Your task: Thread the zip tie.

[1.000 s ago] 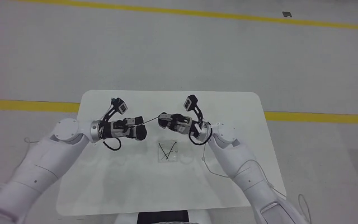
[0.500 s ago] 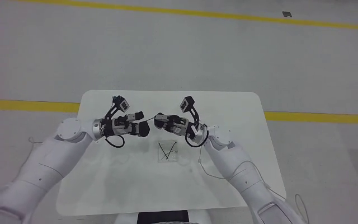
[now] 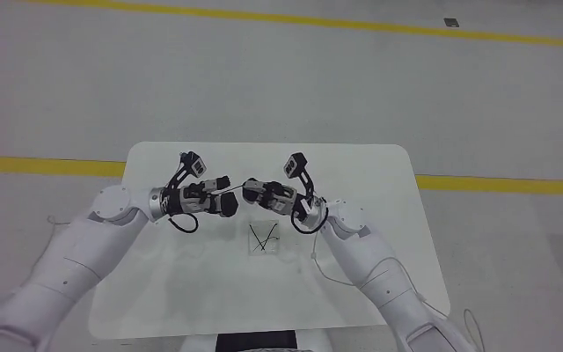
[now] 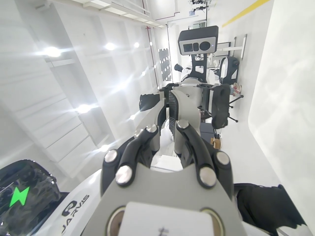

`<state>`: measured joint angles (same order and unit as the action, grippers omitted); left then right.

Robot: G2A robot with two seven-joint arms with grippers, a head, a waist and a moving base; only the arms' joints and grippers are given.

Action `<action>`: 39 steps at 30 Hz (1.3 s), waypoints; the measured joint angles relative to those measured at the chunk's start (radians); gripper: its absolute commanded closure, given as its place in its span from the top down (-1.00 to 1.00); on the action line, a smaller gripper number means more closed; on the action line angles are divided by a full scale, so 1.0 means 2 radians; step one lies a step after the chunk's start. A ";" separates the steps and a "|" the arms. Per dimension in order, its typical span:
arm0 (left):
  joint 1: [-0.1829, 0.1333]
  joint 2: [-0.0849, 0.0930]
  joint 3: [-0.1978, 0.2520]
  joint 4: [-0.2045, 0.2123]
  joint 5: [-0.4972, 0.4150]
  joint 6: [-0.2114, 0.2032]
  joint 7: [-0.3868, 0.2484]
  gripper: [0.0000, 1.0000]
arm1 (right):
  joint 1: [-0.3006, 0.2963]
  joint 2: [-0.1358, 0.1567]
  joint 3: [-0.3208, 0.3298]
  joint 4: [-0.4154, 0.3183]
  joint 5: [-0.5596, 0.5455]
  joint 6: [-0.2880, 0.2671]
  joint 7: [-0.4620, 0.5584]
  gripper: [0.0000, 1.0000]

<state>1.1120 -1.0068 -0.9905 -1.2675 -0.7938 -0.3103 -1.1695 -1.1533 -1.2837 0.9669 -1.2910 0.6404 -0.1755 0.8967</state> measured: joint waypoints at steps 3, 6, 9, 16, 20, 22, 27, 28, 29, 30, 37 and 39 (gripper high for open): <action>-0.003 -0.001 0.002 0.002 -0.002 -0.001 -0.005 1.00 | 0.002 -0.001 -0.004 0.000 -0.008 0.007 0.000 -1.00; -0.005 -0.003 0.004 0.003 -0.004 0.000 -0.007 1.00 | 0.004 -0.002 -0.006 0.003 -0.010 0.012 -0.002 -1.00; -0.007 -0.003 0.004 0.003 -0.004 0.000 -0.010 1.00 | 0.006 -0.002 -0.007 0.004 -0.017 0.016 -0.002 -1.00; -0.009 -0.003 0.001 0.008 0.004 -0.006 -0.009 -0.14 | 0.007 0.001 -0.001 0.000 -0.052 0.022 -0.016 -1.00; -0.009 -0.003 -0.001 0.008 0.011 -0.007 -0.004 -0.32 | 0.004 0.004 0.004 -0.008 -0.073 0.027 -0.019 -1.00; -0.008 -0.003 -0.001 0.008 0.013 -0.007 -0.004 -0.42 | 0.003 0.006 0.008 -0.012 -0.082 0.030 -0.016 -1.00; -0.008 -0.003 -0.001 0.010 0.017 -0.007 -0.004 -0.50 | 0.000 0.009 0.012 -0.019 -0.094 0.037 -0.007 -1.00; -0.009 -0.004 -0.001 0.010 0.019 -0.007 -0.003 -0.50 | 0.000 0.009 0.012 -0.020 -0.096 0.038 -0.005 -1.00; -0.009 -0.004 0.000 0.011 0.020 -0.007 -0.002 -0.48 | 0.000 0.009 0.013 -0.021 -0.097 0.038 -0.004 -1.00; -0.009 -0.004 0.000 0.011 0.021 -0.007 -0.002 -0.48 | -0.001 0.009 0.013 -0.021 -0.098 0.038 -0.003 -1.00; -0.009 -0.004 0.000 0.012 0.032 -0.006 0.008 -0.50 | -0.001 0.010 0.010 -0.025 -0.101 0.039 0.005 -1.00; -0.009 -0.004 0.000 0.012 0.033 -0.005 0.009 -0.52 | -0.001 0.009 0.009 -0.026 -0.099 0.037 0.005 -1.00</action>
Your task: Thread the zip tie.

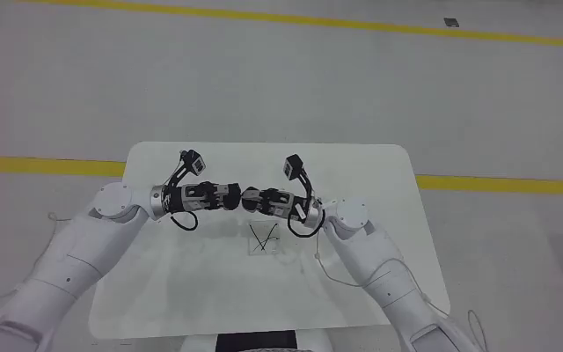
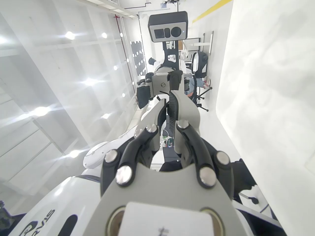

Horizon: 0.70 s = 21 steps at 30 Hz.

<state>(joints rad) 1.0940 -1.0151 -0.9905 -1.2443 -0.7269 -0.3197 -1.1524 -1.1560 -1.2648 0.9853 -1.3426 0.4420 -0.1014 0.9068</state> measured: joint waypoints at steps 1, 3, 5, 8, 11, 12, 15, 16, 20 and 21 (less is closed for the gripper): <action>0.000 0.000 0.000 0.000 0.001 0.000 0.001 -0.52 | 0.000 0.000 0.000 -0.001 0.001 -0.001 0.000 -1.00; 0.000 0.000 0.001 0.000 0.002 0.001 0.002 -0.56 | 0.000 0.000 -0.001 -0.001 0.000 -0.002 0.000 -1.00; 0.000 -0.001 0.001 0.000 0.003 0.001 0.002 -0.62 | 0.000 0.000 -0.002 -0.002 -0.002 -0.001 0.000 -1.00; 0.000 -0.001 0.002 0.000 0.005 0.001 0.002 -0.66 | 0.000 0.000 -0.004 -0.002 -0.005 0.000 -0.003 -1.00; 0.000 -0.001 0.002 -0.001 0.007 0.001 0.003 -0.74 | 0.000 -0.001 -0.005 -0.001 -0.007 0.001 -0.005 -1.00; 0.000 -0.001 0.002 -0.001 0.008 0.001 0.004 -0.74 | 0.000 -0.001 -0.005 -0.001 -0.007 0.001 -0.006 -1.00; 0.000 -0.001 0.002 -0.001 0.009 0.001 0.004 -0.76 | -0.001 -0.001 -0.004 0.000 -0.007 0.000 -0.008 -1.00; 0.001 -0.001 0.002 -0.001 0.010 0.001 0.005 -0.76 | -0.001 0.000 -0.003 0.000 -0.007 -0.001 -0.008 -1.00; 0.001 -0.001 0.002 -0.002 0.012 0.002 0.006 -0.78 | -0.003 0.001 0.000 -0.001 -0.007 -0.001 -0.008 -1.00; 0.001 -0.001 0.002 -0.002 0.012 0.002 0.006 -0.80 | -0.003 0.001 0.000 -0.001 -0.007 -0.001 -0.008 -1.00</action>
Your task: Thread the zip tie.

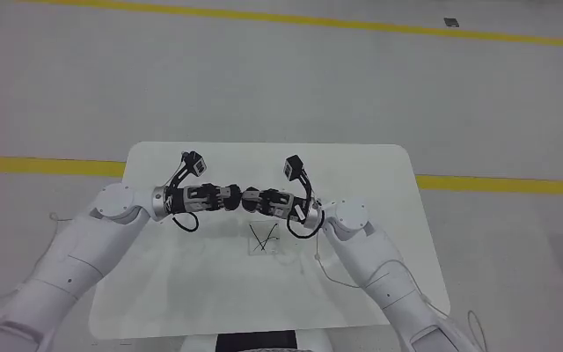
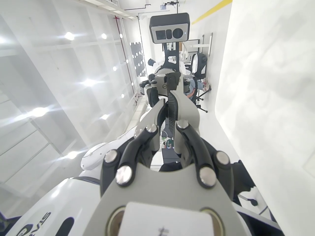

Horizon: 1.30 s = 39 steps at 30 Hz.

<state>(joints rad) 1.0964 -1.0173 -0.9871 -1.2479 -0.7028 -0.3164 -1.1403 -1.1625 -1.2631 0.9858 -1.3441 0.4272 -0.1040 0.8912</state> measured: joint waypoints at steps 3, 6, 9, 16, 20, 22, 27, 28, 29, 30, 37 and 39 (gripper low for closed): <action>0.000 0.000 0.000 0.000 0.001 0.000 0.000 -0.82 | -0.001 0.001 0.002 0.000 0.000 0.000 0.000 -1.00; 0.000 0.000 0.000 0.000 0.002 0.001 0.001 -0.84 | -0.002 0.001 0.003 -0.001 0.000 0.001 0.000 -1.00; 0.000 0.000 0.001 0.000 0.002 0.002 0.001 -0.86 | -0.002 0.001 0.003 -0.001 0.000 0.001 0.001 -1.00; -0.001 -0.001 0.002 0.001 0.003 0.003 -0.001 -0.90 | -0.002 0.001 0.003 -0.002 0.003 -0.002 0.005 -1.00; -0.001 -0.001 0.002 0.001 0.003 0.002 -0.001 -1.00 | -0.002 0.001 0.003 -0.003 0.004 -0.001 0.006 -1.00; -0.001 -0.001 0.002 0.001 0.003 0.002 -0.001 -1.00 | -0.003 0.002 0.003 -0.003 0.004 -0.001 0.006 -1.00; -0.001 -0.002 0.002 0.002 0.003 0.002 -0.001 -1.00 | -0.004 0.002 0.004 -0.003 0.004 -0.001 0.005 0.52; -0.001 -0.002 0.002 0.002 0.003 0.002 -0.002 -1.00 | -0.004 0.002 0.004 -0.003 0.004 -0.001 0.005 1.00; -0.001 -0.002 0.002 0.002 0.003 0.002 -0.002 -1.00 | -0.004 0.002 0.004 -0.003 0.005 -0.001 0.004 1.00; -0.001 -0.002 0.001 0.002 0.003 0.001 -0.003 -1.00 | -0.005 0.002 0.005 -0.003 0.006 -0.001 0.002 1.00; 0.002 0.000 -0.004 0.004 0.003 -0.004 -0.008 -1.00 | -0.013 0.005 0.020 -0.001 0.012 -0.005 -0.004 1.00; 0.003 0.001 -0.006 0.004 0.003 -0.005 -0.008 -1.00 | -0.016 0.007 0.026 -0.003 0.012 -0.007 -0.006 1.00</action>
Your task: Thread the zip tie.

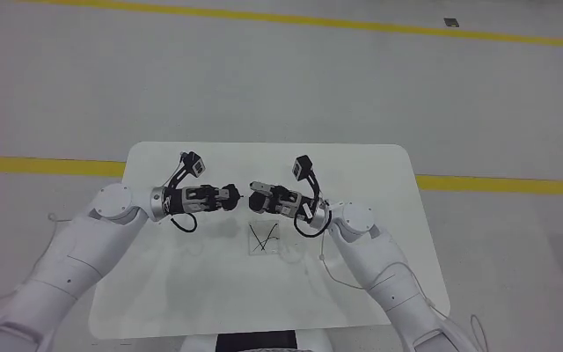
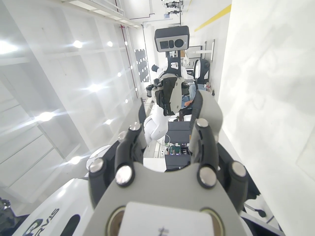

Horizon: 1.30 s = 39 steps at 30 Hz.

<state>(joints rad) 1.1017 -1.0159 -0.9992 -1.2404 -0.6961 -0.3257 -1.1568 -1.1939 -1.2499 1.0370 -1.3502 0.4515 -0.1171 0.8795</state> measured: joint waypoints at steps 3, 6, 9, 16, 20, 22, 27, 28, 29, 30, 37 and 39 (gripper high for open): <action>0.002 0.001 -0.002 0.000 0.000 -0.001 0.001 -1.00 | -0.005 0.002 0.008 -0.005 -0.004 -0.003 -0.007 1.00; 0.003 0.000 -0.002 0.004 -0.012 0.008 -0.001 -1.00 | -0.007 0.003 0.010 -0.007 -0.008 -0.003 -0.011 1.00; 0.003 0.000 -0.002 0.006 -0.014 0.011 -0.001 -1.00 | -0.007 0.003 0.009 -0.007 -0.007 -0.003 -0.011 1.00; 0.003 0.000 -0.002 0.005 -0.013 0.011 -0.001 -1.00 | -0.006 0.003 0.009 -0.007 -0.007 -0.003 -0.011 1.00; 0.006 0.000 -0.006 0.009 -0.009 -0.005 0.018 -1.00 | -0.006 0.003 0.009 -0.007 -0.007 -0.003 -0.011 1.00; 0.006 0.001 -0.013 0.021 0.003 -0.008 0.016 -1.00 | -0.006 0.003 0.009 -0.007 -0.007 -0.003 -0.011 1.00; 0.005 -0.001 -0.041 0.054 0.025 -0.007 0.015 -1.00 | -0.006 0.003 0.009 -0.007 -0.007 -0.003 -0.011 1.00; 0.006 -0.003 -0.048 0.057 0.027 -0.007 0.012 -1.00 | -0.006 0.003 0.009 -0.007 -0.007 -0.003 -0.011 1.00; 0.007 -0.004 -0.055 0.059 0.028 -0.007 0.007 -1.00 | -0.006 0.003 0.009 -0.007 -0.007 -0.003 -0.011 1.00; 0.008 -0.006 -0.062 0.060 0.030 -0.007 0.000 -1.00 | -0.006 0.003 0.009 -0.007 -0.007 -0.003 -0.011 1.00; 0.031 -0.025 -0.133 0.037 0.082 -0.007 -0.057 -1.00 | -0.006 0.003 0.009 -0.007 -0.007 -0.003 -0.011 1.00; 0.037 -0.031 -0.149 0.030 0.094 -0.007 -0.074 -1.00 | -0.006 0.003 0.009 -0.007 -0.007 -0.003 -0.011 1.00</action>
<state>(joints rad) 1.1767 -1.0786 -1.2974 -1.1802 -0.5080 -0.3400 -1.3050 -1.2069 -1.2447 1.0557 -1.3636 0.4370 -0.1229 0.8583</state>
